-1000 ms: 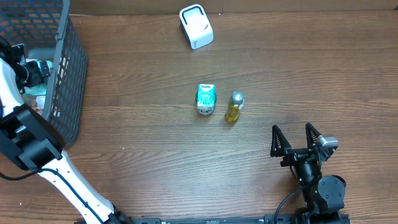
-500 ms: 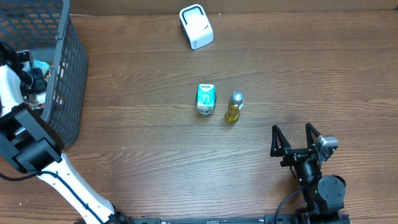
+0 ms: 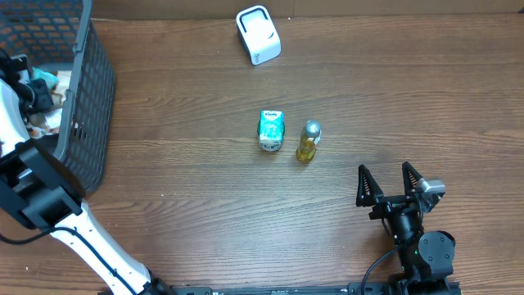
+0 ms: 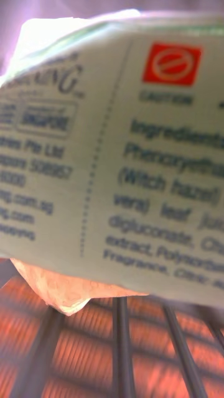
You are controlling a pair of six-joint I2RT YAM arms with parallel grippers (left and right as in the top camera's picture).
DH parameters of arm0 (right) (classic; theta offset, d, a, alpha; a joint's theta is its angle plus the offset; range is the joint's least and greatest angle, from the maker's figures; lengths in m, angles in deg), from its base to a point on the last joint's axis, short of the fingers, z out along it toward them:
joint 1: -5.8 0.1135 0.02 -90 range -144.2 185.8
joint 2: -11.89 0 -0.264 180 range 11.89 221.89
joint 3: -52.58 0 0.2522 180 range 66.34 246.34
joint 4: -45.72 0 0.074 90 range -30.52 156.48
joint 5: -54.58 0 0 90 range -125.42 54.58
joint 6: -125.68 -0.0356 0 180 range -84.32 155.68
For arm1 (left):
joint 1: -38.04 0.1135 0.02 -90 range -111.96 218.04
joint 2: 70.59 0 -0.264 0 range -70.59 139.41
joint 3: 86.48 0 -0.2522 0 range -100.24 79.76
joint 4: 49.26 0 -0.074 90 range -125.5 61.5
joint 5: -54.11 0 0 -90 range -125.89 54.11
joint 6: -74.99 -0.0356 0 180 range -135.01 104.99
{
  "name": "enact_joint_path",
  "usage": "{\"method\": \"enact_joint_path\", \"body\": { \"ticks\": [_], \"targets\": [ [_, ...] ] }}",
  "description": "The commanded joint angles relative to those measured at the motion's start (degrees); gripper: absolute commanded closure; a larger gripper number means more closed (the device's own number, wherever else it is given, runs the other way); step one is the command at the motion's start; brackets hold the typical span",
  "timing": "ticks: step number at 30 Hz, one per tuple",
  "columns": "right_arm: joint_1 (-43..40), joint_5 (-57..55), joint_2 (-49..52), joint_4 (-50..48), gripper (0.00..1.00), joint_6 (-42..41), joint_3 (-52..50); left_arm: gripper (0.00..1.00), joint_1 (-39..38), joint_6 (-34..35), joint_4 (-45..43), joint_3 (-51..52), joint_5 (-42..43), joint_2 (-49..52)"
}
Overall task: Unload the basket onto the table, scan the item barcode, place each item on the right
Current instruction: 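Grasp the wipes pack and lift it out of the basket with left gripper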
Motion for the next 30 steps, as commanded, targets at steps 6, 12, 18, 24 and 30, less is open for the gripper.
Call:
{"method": "enact_joint_path", "body": {
  "ticks": [6, 12, 18, 24, 30],
  "targets": [
    [-0.15, -0.37, -0.28, -0.31, 0.00, -0.22, -0.59, 0.96, -2.16, 1.99, -1.49, -2.91, -0.44, -15.93],
    [-0.15, -0.37, -0.28, -0.31, 0.00, -0.22, -0.59, 0.95, -3.30, 4.39, -3.02, -2.91, -0.46, -24.04],
    [-0.15, -0.37, -0.28, -0.31, 0.00, -0.22, -0.59, 0.95, -5.97, 5.57, -1.79, -2.91, -0.22, -31.54],
    [-0.15, -0.37, -0.28, -0.33, 0.00, -0.22, -0.59, 0.95, -11.78, 6.03, 4.02, -2.91, -0.24, -36.00],
    [-0.15, -0.37, -0.28, -0.33, 0.00, -0.24, -0.59, 0.94, -21.03, 10.29, 14.62, -2.56, -0.26, -36.50]
  ]
}}
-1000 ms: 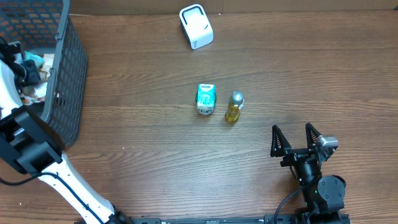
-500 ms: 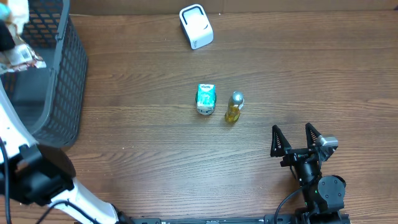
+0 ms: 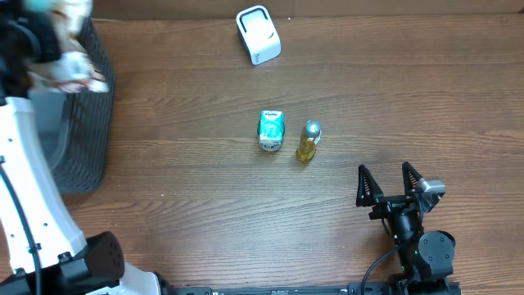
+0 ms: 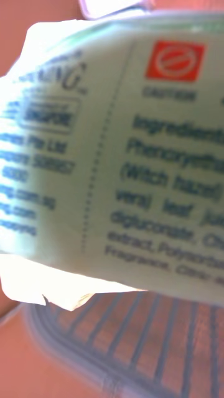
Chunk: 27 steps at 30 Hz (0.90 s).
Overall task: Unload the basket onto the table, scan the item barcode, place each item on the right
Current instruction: 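Grasp the wipes pack and lift it out of the basket with left gripper, then carry the wipes pack to the table left of the tissue pack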
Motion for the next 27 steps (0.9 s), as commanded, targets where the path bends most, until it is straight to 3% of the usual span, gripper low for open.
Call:
{"method": "enact_joint_path", "body": {
  "ticks": [1, 4, 9, 20, 27],
  "targets": [
    [-0.15, -0.35, -0.31, -0.33, 0.00, -0.24, -0.59, 0.94, -5.46, 5.03, 4.24, -0.20, 0.07, -0.76],
    [-0.15, -0.35, -0.31, -0.33, 0.00, -0.24, -0.59, 0.95, -9.73, 7.87, 6.16, 3.21, 0.04, -0.33],
    [-0.15, -0.35, -0.31, -0.33, 0.00, -0.24, -0.59, 0.95, -16.33, 8.46, 1.42, 14.75, 0.04, -0.15],
    [-0.15, -0.35, -0.31, -0.33, 0.00, -0.24, -0.59, 0.94, -24.50, 9.92, -22.01, 44.65, -4.02, -0.15],
    [-0.15, -0.35, -0.31, -0.33, 0.00, -0.26, -0.59, 0.93, -27.98, 9.88, -36.26, 57.68, -5.01, -0.15]
  ]
}}
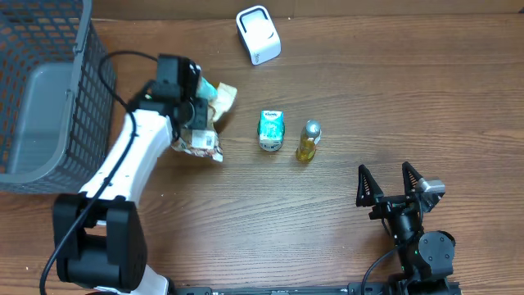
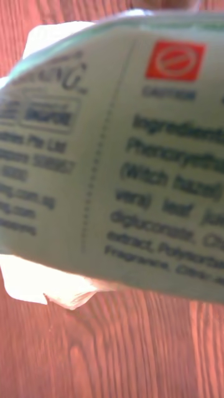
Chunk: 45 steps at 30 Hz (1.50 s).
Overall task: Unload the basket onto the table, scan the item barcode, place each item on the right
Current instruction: 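Carry the wipes pack to the table left of the tissue pack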
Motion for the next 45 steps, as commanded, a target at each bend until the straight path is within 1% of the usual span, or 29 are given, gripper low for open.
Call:
{"method": "enact_joint_path", "body": {
  "ticks": [1, 6, 8, 11, 13, 14, 15, 16, 17, 18, 23, 25, 28, 29, 30, 31, 32, 33, 34, 35, 41, 45],
  "targets": [
    [-0.15, -0.35, -0.31, -0.31, 0.00, -0.22, -0.59, 0.93, -1.92, 0.70, -4.85, 4.83, -1.66, -0.68],
    [-0.15, -0.35, -0.31, -0.33, 0.00, -0.22, -0.59, 0.92, -3.48, 1.25, -10.16, 10.47, -4.26, -0.66],
    [-0.15, -0.35, -0.31, -0.33, 0.00, -0.22, -0.59, 0.88, -3.67, 1.81, -10.34, 11.23, -5.25, -0.59],
    [-0.15, -0.35, -0.31, -0.31, 0.00, -0.22, -0.59, 0.69, -3.65, 2.05, -9.81, 11.41, -4.81, -0.61],
    [-0.15, -0.35, -0.31, -0.31, 0.00, -0.22, -0.59, 0.39, -3.65, 2.01, -9.49, 11.41, -4.11, -0.59],
    [-0.15, -0.35, -0.31, -0.33, 0.00, -0.22, -0.59, 0.30, -3.65, 2.01, -9.29, 11.41, -3.52, -0.61],
    [-0.15, -0.35, -0.31, -0.31, 0.00, -0.22, -0.59, 0.19, -3.65, 2.01, -9.07, 11.39, -2.89, -0.61],
    [-0.15, -0.35, -0.31, -0.31, 0.00, -0.22, -0.59, 0.12, -3.65, 1.97, -8.59, 11.34, -2.21, -0.63],
    [-0.15, -0.35, -0.31, -0.31, 0.00, -0.22, -0.59, 0.03, -3.65, 1.99, -7.89, 11.15, -1.86, -0.74],
    [-0.15, -0.35, -0.31, -0.33, 0.00, -0.22, -0.59, 0.00, -3.65, 1.99, -6.73, 10.64, -1.73, -0.85],
    [-0.15, -0.35, -0.31, -0.33, 0.00, -0.24, -0.59, 0.00, -3.63, 1.97, -0.33, 5.05, -1.46, -0.96],
    [-0.15, -0.35, -0.31, -0.33, 0.00, -0.22, -0.59, 0.01, -3.63, 1.97, 1.16, 2.43, 0.00, -0.98],
    [-0.15, -0.35, -0.31, -0.31, 0.00, -0.22, -0.59, 0.07, -3.63, 1.97, 1.49, 0.20, 1.27, -0.96],
    [-0.15, -0.35, -0.31, -0.31, 0.00, -0.22, -0.59, 0.11, -3.63, 1.97, 1.44, -0.13, 1.22, -0.96],
    [-0.15, -0.35, -0.31, -0.33, 0.00, -0.22, -0.59, 0.16, -3.63, 1.99, 1.29, -0.20, 1.22, -0.96],
    [-0.15, -0.35, -0.31, -0.33, 0.00, -0.22, -0.59, 0.29, -3.63, 2.01, 1.31, -0.20, 1.22, -0.96],
    [-0.15, -0.35, -0.31, -0.33, 0.00, -0.24, -0.59, 0.48, -3.63, 2.38, 1.70, -0.20, 1.25, -0.92],
    [-0.15, -0.35, -0.31, -0.33, 0.00, -0.24, -0.59, 0.64, -3.63, 3.13, 2.69, -0.20, 1.22, -0.90],
    [-0.15, -0.35, -0.31, -0.33, 0.00, -0.22, -0.59, 0.72, -3.63, 3.69, 3.72, -0.20, 1.25, -0.92],
    [-0.15, -0.35, -0.31, -0.33, 0.00, -0.22, -0.59, 0.76, -3.63, 4.48, 5.79, -0.20, 1.36, -0.92],
    [-0.15, -0.35, -0.31, -0.33, 0.00, -0.22, -0.59, 0.76, -3.65, 4.63, 12.00, -0.17, 3.76, -0.72],
    [-0.15, -0.35, -0.31, -0.31, 0.00, -0.22, -0.59, 0.79, -3.63, 5.55, 16.13, -0.07, 3.78, -0.22]
  ]
}}
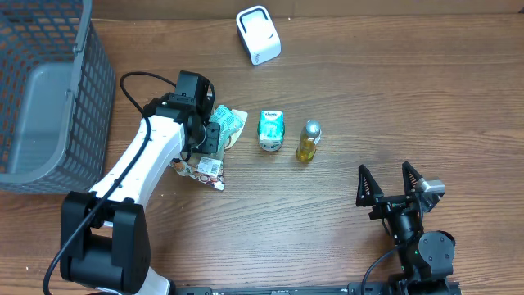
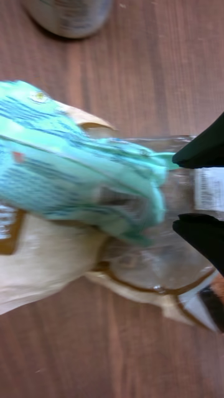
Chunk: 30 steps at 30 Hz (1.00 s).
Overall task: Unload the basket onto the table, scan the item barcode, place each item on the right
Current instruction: 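Carry the wipes pack to the table left of the tissue pack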
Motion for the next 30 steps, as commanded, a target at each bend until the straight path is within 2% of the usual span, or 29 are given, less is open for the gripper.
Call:
{"method": "enact_joint_path", "body": {
  "ticks": [1, 13, 18, 22, 27, 30],
  "targets": [
    [-0.15, -0.35, -0.31, -0.33, 0.00, -0.22, -0.59, 0.80, -0.07, 2.54, 1.90, -0.46, 1.31, -0.09],
    [-0.15, -0.35, -0.31, -0.33, 0.00, -0.22, -0.59, 0.79, -0.09, 4.22, -1.88, 8.59, 0.83, 0.02],
    [-0.15, -0.35, -0.31, -0.33, 0.00, -0.24, -0.59, 0.75, -0.09, 4.20, -1.51, 9.97, 0.90, 0.00],
    [-0.15, -0.35, -0.31, -0.33, 0.00, -0.22, -0.59, 0.69, -0.02, 4.17, 0.31, 5.09, 0.92, -0.11],
    [-0.15, -0.35, -0.31, -0.31, 0.00, -0.22, -0.59, 0.62, -0.02, 3.96, 5.90, -7.58, 0.90, -0.11],
    [-0.15, -0.35, -0.31, -0.31, 0.00, -0.22, -0.59, 0.58, -0.04, 3.78, 5.77, -12.63, 0.83, -0.11]
  ]
}}
